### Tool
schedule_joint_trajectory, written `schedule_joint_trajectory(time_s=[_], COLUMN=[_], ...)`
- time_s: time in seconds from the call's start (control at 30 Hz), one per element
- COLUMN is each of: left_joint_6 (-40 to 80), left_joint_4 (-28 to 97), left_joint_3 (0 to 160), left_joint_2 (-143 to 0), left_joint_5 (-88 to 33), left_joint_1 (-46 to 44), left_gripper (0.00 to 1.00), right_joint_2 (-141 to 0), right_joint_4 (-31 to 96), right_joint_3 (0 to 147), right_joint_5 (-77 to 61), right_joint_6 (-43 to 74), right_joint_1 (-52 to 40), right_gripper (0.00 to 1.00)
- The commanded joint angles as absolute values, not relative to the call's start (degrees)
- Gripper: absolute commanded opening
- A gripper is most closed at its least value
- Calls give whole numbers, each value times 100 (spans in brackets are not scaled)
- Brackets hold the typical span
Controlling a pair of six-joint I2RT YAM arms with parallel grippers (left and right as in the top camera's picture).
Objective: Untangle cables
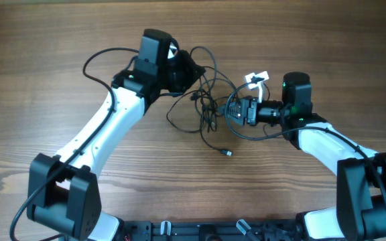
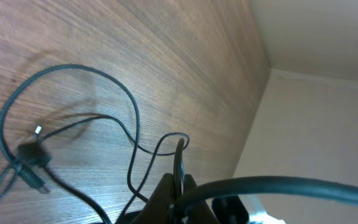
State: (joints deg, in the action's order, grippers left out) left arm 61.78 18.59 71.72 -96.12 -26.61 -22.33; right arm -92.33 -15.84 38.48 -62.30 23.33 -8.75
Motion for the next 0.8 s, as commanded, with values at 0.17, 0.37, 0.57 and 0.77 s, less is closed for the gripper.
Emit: schedule_joint_trajectory(time_s=[0.17, 0.37, 0.57, 0.77], left_joint_6=[6346, 6351, 6230, 5271], left_joint_4=[1638, 200, 733, 2689], left_joint_3=[7234, 7234, 7234, 7234], left_joint_2=[-9677, -9675, -9677, -9677], left_joint_5=[-2561, -4025, -4941, -3186], left_joint_1=[-3072, -1955, -1094, -1321], left_gripper=[4, 4, 16, 35], right_joint_2=[-9240, -9240, -9238, -9236], right_joint_4=[-2034, 331, 421, 242], right_joint_3=[3852, 3852, 3852, 3868], right_joint_5=[-4539, -2932, -2700, -2967], right_joint_6=[3745, 2934, 3146, 3295], right_joint_1=[-1103, -1098, -738, -250], right_gripper=[26, 18, 37, 82])
